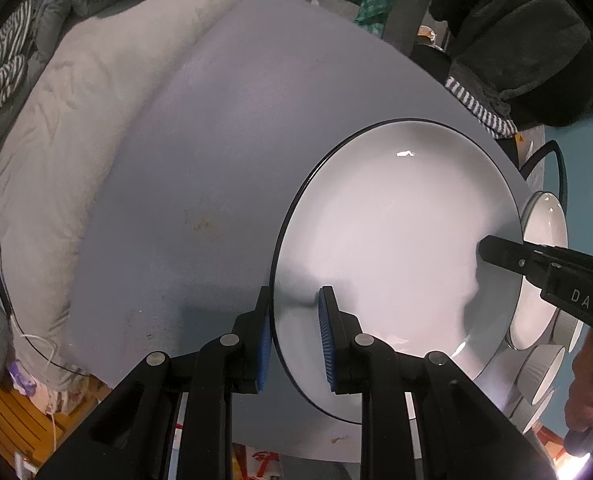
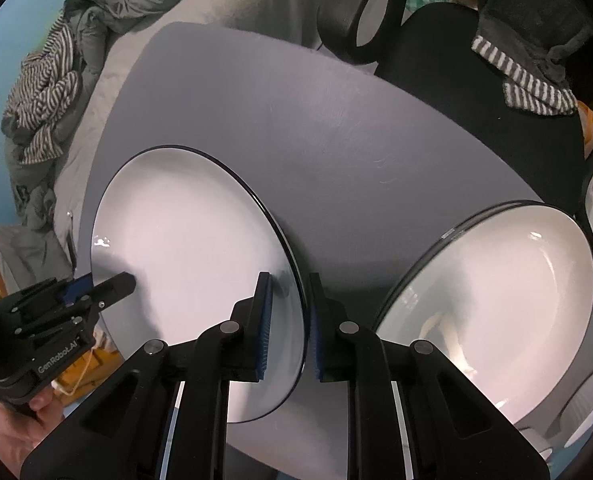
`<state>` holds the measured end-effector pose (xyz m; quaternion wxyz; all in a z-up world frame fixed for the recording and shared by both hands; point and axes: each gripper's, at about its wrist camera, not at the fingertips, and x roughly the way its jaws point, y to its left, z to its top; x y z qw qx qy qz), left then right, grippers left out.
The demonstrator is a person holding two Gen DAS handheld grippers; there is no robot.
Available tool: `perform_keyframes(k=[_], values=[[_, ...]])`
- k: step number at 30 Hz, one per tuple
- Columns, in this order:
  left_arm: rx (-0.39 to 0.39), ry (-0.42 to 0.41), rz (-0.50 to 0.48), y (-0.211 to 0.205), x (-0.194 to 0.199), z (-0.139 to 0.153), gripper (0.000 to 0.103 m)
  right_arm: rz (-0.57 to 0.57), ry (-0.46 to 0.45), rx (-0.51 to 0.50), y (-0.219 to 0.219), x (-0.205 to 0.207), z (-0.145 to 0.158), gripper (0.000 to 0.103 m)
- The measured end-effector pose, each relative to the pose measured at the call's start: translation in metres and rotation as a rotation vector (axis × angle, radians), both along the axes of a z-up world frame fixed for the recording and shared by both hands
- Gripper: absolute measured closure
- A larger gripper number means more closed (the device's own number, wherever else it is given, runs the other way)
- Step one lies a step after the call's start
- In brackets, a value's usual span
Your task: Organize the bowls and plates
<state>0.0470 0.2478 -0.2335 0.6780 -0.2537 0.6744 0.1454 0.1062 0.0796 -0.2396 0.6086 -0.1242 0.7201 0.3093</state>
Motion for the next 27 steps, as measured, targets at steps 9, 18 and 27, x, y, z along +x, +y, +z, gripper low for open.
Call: perform_keyframes(k=[9, 18, 27], values=[[0.016, -0.023, -0.054, -0.019, 0.007, 0.021, 0.082, -0.039, 0.000, 0.025, -0.026, 0.004, 0.020, 0.088], [0.010, -0.054, -0.124, -0.052, 0.025, 0.036, 0.082, -0.079, -0.023, 0.030, -0.064, 0.014, 0.038, 0.088], [0.011, -0.061, -0.195, -0.090, 0.048, 0.041, 0.082, -0.166, -0.028, 0.038, -0.111, 0.029, 0.045, 0.088]])
